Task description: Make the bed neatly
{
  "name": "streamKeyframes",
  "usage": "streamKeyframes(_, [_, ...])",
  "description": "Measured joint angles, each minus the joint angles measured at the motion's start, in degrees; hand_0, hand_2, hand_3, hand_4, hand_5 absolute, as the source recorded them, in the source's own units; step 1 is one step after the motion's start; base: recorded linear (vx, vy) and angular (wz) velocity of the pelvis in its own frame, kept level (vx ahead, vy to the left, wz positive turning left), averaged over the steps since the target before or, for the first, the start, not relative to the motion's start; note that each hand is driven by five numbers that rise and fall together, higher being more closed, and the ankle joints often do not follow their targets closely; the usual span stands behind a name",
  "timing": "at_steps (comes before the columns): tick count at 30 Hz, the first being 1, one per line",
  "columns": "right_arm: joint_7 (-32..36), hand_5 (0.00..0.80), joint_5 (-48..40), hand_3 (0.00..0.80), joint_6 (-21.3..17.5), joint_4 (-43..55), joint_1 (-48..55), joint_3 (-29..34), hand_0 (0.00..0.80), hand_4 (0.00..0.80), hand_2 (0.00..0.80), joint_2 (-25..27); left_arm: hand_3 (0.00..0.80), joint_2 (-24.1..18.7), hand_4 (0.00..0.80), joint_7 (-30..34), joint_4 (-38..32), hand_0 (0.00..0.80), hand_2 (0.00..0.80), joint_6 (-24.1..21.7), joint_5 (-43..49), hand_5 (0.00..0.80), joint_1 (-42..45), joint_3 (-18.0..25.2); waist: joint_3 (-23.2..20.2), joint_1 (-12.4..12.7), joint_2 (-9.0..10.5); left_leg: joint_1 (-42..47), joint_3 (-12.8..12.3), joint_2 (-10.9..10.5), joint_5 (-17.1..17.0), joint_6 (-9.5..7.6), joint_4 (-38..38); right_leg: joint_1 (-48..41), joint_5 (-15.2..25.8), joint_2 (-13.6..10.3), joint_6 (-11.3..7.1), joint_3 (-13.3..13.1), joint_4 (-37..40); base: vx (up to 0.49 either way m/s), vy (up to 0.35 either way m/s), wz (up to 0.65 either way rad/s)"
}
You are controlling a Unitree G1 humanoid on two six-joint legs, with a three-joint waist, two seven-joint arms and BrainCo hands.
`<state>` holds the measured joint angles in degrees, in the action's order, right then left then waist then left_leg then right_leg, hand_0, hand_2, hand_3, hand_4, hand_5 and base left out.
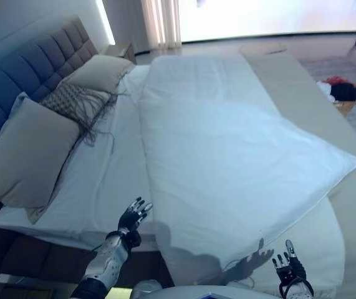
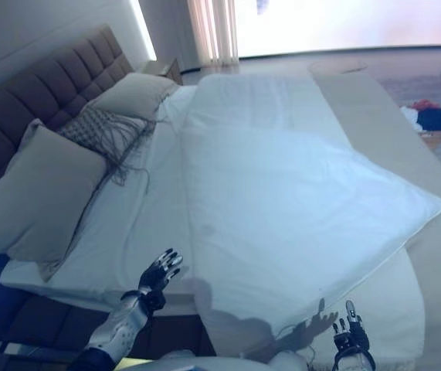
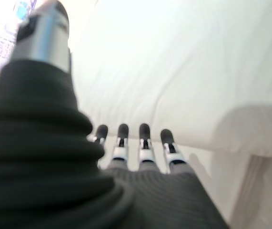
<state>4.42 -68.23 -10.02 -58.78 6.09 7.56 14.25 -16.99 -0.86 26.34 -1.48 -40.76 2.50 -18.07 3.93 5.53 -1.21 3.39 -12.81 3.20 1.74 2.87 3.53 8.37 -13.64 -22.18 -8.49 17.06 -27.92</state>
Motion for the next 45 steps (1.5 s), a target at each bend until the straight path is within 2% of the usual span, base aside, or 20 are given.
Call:
streamKeyframes(4, [0.0, 0.0, 0.0, 0.0, 0.18, 0.01, 0.45, -0.08, 0.0, 0.0, 0.0, -1.58, 0.0, 0.0, 0.0, 0.05, -0.01, 0.0, 0.0, -0.03, 0.0, 0.0, 0.12, 0.01, 0.54, 0.06, 0.45, 1.15, -0.68, -1.76, 0.8, 1.13, 0.24, -0.27, 0.79, -2.48, -1.28, -0.15, -0.43, 0.014, 0.098, -0.12])
streamKeyframes(9, [0.01, 0.0, 0.06, 0.0, 0.11, 0.37, 0.42, -0.06, 0.0, 0.0, 0.0, -2.16, 0.0, -0.01, 0.0, -0.23, 0.35, 0.0, 0.0, 0.23, 0.0, 0.0, 0.19, -0.94, 1.24, 0.09, 1.48, 2.02, -1.09, -3.61, 1.47, 0.69, 0.74, -0.32, 1.63, -4.3, -2.38, -0.88, -0.33, 0.017, 0.123, -0.12])
streamKeyframes(13, [0.09, 0.0, 0.18, 0.0, 0.12, 2.14, 0.49, -0.08, 0.0, 0.0, 0.0, -2.55, 0.0, -0.17, 0.0, -0.35, 1.6, 0.0, 0.0, 0.3, 0.01, 0.0, 0.23, -0.85, 1.53, -0.03, 1.86, 3.13, -0.85, -3.91, 1.7, 0.57, 0.11, -1.41, 2.99, -3.95, -2.75, -1.06, 1.14, -0.094, 0.128, -0.1])
streamKeyframes(16, [0.98, 0.0, 1.26, 0.0, 0.13, 2.15, 0.23, -0.33, 0.0, 0.0, 0.0, -2.76, 0.0, -0.16, 0.0, -0.24, 1.61, 0.0, 0.0, 0.08, 0.0, 0.0, -0.75, -0.45, 1.73, 0.11, 2.14, 2.46, -0.36, -4.4, 2.22, -0.59, 0.21, -2.17, 4.77, -3.95, -2.11, -0.87, 0.19, -0.123, 0.144, 0.16])
streamKeyframes(18, [1.51, 0.0, 1.29, 0.0, 0.33, 2.01, -0.09, -0.84, 0.0, 0.0, 0.0, -2.95, 0.0, -0.05, 0.0, -0.56, 1.57, 0.0, 0.0, -0.63, -0.01, 0.0, -1.6, -0.45, 1.59, 0.37, 1.32, 1.33, 1.5, -2.72, 2.26, -0.53, 0.59, -2.24, 7.06, -2.32, 0.14, -1.06, 0.52, -0.072, -0.159, 0.36])
streamKeyframes(19, [1.82, 0.0, 1.29, 0.0, 0.38, 1.73, -0.11, -1.53, 0.0, 0.0, 0.0, -3.08, 0.0, -0.16, 0.0, -0.98, 1.54, 0.0, 0.0, -1.16, 0.0, 0.0, -1.49, -0.31, 1.54, 0.81, 0.99, 0.75, 1.48, -1.02, 1.99, -0.72, 1.24, -2.0, 4.33, -1.67, 1.26, -2.8, -3.47, -0.289, -0.473, 0.57])
streamKeyframes(20, [2.14, 0.0, 1.21, 0.0, 0.4, 1.18, 0.45, -3.18, 0.0, 0.0, 0.0, -3.07, 0.0, -0.64, 0.0, -1.69, 0.46, 0.0, 0.0, -1.81, 0.01, 0.0, -0.5, -0.3, 0.32, 1.99, 1.82, -0.31, 0.16, 0.2, 1.25, 0.06, 1.21, -2.28, 2.42, -0.57, 1.1, -2.91, -8.14, -0.309, -0.483, 0.64])
streamKeyframes(21, [2.28, 0.0, 1.18, 0.0, 0.39, 1.0, 0.67, -4.35, 0.0, 0.0, 0.0, -3.25, 0.0, -1.52, 0.0, -2.04, -0.74, 0.0, 0.0, -2.54, 0.01, 0.0, 0.33, -0.26, -0.87, 3.37, 3.07, -1.59, -0.46, 0.72, 0.56, 0.53, 1.28, -2.91, 1.24, 0.14, 1.47, -2.49, -8.08, -0.388, -0.446, 0.5])
streamKeyframes(23, [2.63, 0.0, 0.46, 0.0, 0.12, 0.98, -2.09, -5.22, 0.0, 0.0, 0.0, -3.18, 0.0, -3.81, 0.0, -3.02, -0.65, 0.0, 0.0, -3.0, 0.0, 0.0, 0.91, -0.09, -2.26, 7.57, 5.57, -5.19, 0.47, 1.65, -0.45, 1.8, 3.75, -4.93, -2.53, 2.76, 0.02, 0.57, 2.9, -0.367, -0.392, -0.23])
streamKeyframes(26, [1.83, 0.0, -0.05, 0.0, 0.04, 1.27, -9.04, -6.45, 0.0, 0.0, 0.0, -3.23, 0.0, -3.92, 0.0, -3.24, 1.03, 0.0, 0.0, -2.8, -0.09, 0.0, 1.25, 2.89, -1.88, 9.91, 3.24, -9.47, 3.78, 6.95, -1.7, 0.01, 7.26, -4.3, -0.21, 8.44, 2.31, 0.75, 8.06, -0.119, -0.105, -0.41])
streamKeyframes(28, [0.78, 0.0, -0.03, 0.0, 0.06, 3.13, -8.75, -6.58, 0.0, 0.0, 0.0, -4.18, 0.0, -3.45, 0.0, -2.17, 1.73, 0.0, 0.0, -1.55, -0.03, 0.0, 2.1, 3.55, -1.56, 9.99, 3.11, -9.2, 4.17, 7.65, -2.38, -0.72, 9.88, -6.21, -0.8, 9.34, 3.33, 0.84, 7.94, -0.049, 0.116, 0.01])
streamKeyframes(30, [-0.53, 0.0, 0.11, 0.0, 0.1, 4.24, -6.27, -7.18, 0.0, 0.0, 0.0, -3.89, 0.0, -2.7, 0.0, -1.08, 1.01, 0.0, 0.0, -0.13, -0.1, 0.0, 3.5, 3.25, -1.34, 9.48, 3.17, -9.82, 5.45, 6.75, -2.96, -1.51, 11.65, -7.38, -1.98, 8.43, 4.02, 0.77, 7.62, -0.044, 0.171, 0.02])
streamKeyframes(33, [-2.26, 0.0, 0.07, 0.0, 0.17, 3.26, -3.71, -5.48, 0.0, 0.0, 0.0, -2.05, 0.0, -1.11, 0.0, 0.0, -0.17, 0.0, 0.0, 1.17, -0.35, 0.0, 3.95, 2.99, -0.73, 7.52, 3.13, -9.91, 3.43, 4.11, -1.8, -2.85, 13.27, -6.43, -3.68, 4.89, 2.54, 0.69, 4.25, 0.128, 0.271, 0.1])
streamKeyframes(35, [-2.14, 0.0, 0.06, 0.0, 0.17, 3.27, -2.09, -3.4, 0.0, 0.0, 0.0, -1.3, 0.0, -0.67, 0.0, 0.59, -0.26, 0.0, 0.0, 1.38, -0.46, 0.0, 4.17, 2.93, -1.03, 6.04, 1.81, -7.63, 3.2, 2.67, 0.32, -1.47, 9.86, -6.33, -4.08, 3.8, 1.02, 0.5, 2.48, 0.13, 0.255, 0.1])
streamKeyframes(36, [-1.96, 0.0, 0.08, 0.0, 0.16, 3.24, -1.34, -2.04, 0.0, 0.0, 0.0, -1.67, 0.0, -0.8, 0.0, 0.91, -0.26, 0.0, 0.0, 1.42, -0.38, 0.0, 3.55, 2.94, -0.98, 4.85, 2.02, -6.94, 2.33, 1.59, 1.1, -0.84, 8.81, -6.22, -4.31, 2.65, 0.55, 0.51, 1.82, 0.19, 0.279, 0.23])
streamKeyframes(38, [-1.52, 0.0, 0.1, 0.0, 0.14, 2.98, -0.16, -1.01, 0.0, 0.0, 0.0, -2.4, 0.0, -1.01, 0.0, 1.58, -0.3, 0.0, 0.0, 1.46, 0.02, 0.0, 2.15, 2.73, -0.46, 3.45, 2.76, -6.8, 1.21, -0.58, 2.92, -1.47, 9.24, -6.21, -4.82, 0.27, 0.06, 0.79, -0.07, 0.215, 0.323, 0.29])
streamKeyframes(39, [-1.01, 0.0, 0.1, 0.0, 0.11, 2.04, 0.32, -0.56, 0.0, 0.0, 0.0, -2.65, 0.0, -1.08, 0.0, 1.95, -0.28, 0.0, 0.0, 1.53, 0.08, 0.0, 1.45, 2.15, 0.25, 3.0, 2.72, -6.5, 1.72, -1.79, 4.28, -1.29, 10.38, -5.13, -4.53, -1.66, 0.42, 0.85, -4.88, 0.118, 0.261, 0.34])
streamKeyframes(41, [0.12, 0.0, 0.08, 0.0, 0.11, 0.74, 1.72, 0.08, 0.0, 0.0, 0.0, -2.87, 0.0, -1.37, 0.0, 3.07, -0.3, 0.0, 0.0, 1.83, 0.63, 0.0, 1.38, 0.74, 0.97, 2.35, 2.8, -3.87, 2.4, -3.25, 6.21, -0.08, 10.59, -1.92, -1.53, -6.06, 4.5, -0.59, -15.73, 0.089, 0.022, 0.25])
streamKeyframes(43, [1.43, 0.0, 0.05, 0.0, 0.21, -0.43, 2.9, 0.05, 0.0, 0.0, 0.0, -3.06, 0.0, -2.76, 0.0, 3.27, -0.38, 0.0, 0.0, 1.81, 1.53, 0.0, 2.29, 0.53, 0.94, 2.71, 2.5, -2.12, 2.66, -3.36, 6.66, -0.48, 8.92, -2.07, -1.41, -5.83, 3.21, -1.17, -14.1, -0.03, -0.239, -0.24])
streamKeyframes(45, [4.03, 0.0, -0.28, 0.0, 0.22, -3.59, -0.16, 0.08, 0.0, 0.0, 0.0, -2.67, 0.0, -5.47, 0.0, 2.31, -0.53, 0.0, 0.0, 1.4, 1.67, 0.0, 1.01, -0.43, 1.28, 3.32, 2.43, -4.46, 4.28, -2.17, 6.62, -0.54, 8.93, 1.24, -2.25, -3.27, 0.74, -1.45, -7.61, -0.301, -0.277, -0.65])
